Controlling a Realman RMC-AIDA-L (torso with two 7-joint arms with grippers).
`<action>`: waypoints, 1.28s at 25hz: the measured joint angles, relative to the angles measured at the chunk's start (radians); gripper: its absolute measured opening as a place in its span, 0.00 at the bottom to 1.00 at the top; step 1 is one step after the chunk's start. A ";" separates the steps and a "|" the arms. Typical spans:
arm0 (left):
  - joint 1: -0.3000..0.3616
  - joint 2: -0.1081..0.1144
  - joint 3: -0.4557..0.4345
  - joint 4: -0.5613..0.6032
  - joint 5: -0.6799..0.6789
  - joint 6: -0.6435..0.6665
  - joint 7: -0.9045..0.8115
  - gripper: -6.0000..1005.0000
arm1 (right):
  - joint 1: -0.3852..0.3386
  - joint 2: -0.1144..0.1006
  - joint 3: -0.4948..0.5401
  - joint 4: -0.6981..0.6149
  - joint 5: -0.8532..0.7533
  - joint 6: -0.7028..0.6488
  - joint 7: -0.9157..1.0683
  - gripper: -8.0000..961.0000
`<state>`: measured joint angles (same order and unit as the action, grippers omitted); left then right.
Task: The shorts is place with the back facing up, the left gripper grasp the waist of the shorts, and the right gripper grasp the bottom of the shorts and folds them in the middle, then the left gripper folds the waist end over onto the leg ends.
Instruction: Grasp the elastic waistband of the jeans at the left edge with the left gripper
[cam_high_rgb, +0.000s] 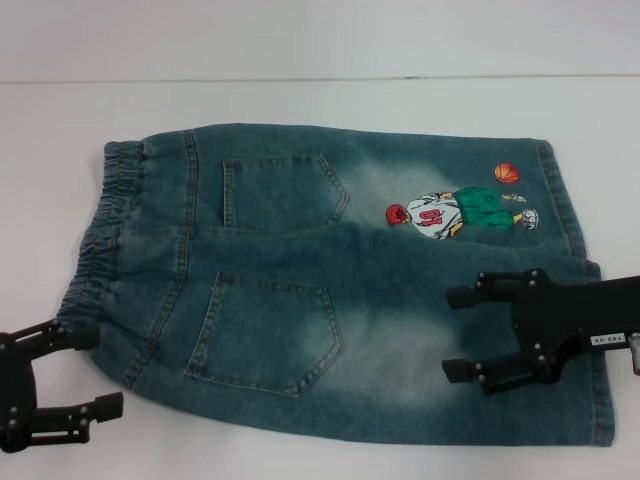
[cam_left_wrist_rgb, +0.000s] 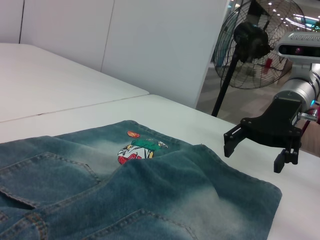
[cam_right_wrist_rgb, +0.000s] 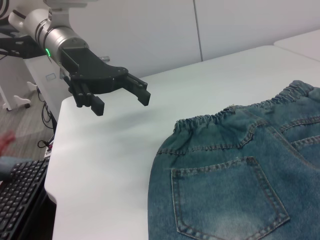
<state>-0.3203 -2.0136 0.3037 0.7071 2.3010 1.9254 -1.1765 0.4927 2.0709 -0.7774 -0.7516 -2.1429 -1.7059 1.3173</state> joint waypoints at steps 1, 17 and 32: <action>0.000 0.000 0.000 0.000 0.000 0.000 0.000 0.93 | 0.000 0.000 0.000 0.000 0.000 0.000 0.000 0.98; -0.006 -0.007 -0.012 0.049 -0.011 -0.046 -0.071 0.92 | 0.005 -0.002 -0.007 0.000 0.000 0.003 0.001 0.98; -0.021 -0.048 0.165 0.232 0.067 -0.352 -0.320 0.90 | 0.015 -0.006 -0.003 -0.003 0.000 0.005 0.015 0.98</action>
<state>-0.3412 -2.0614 0.4684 0.9392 2.3678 1.5731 -1.4966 0.5077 2.0654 -0.7804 -0.7542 -2.1430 -1.7004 1.3324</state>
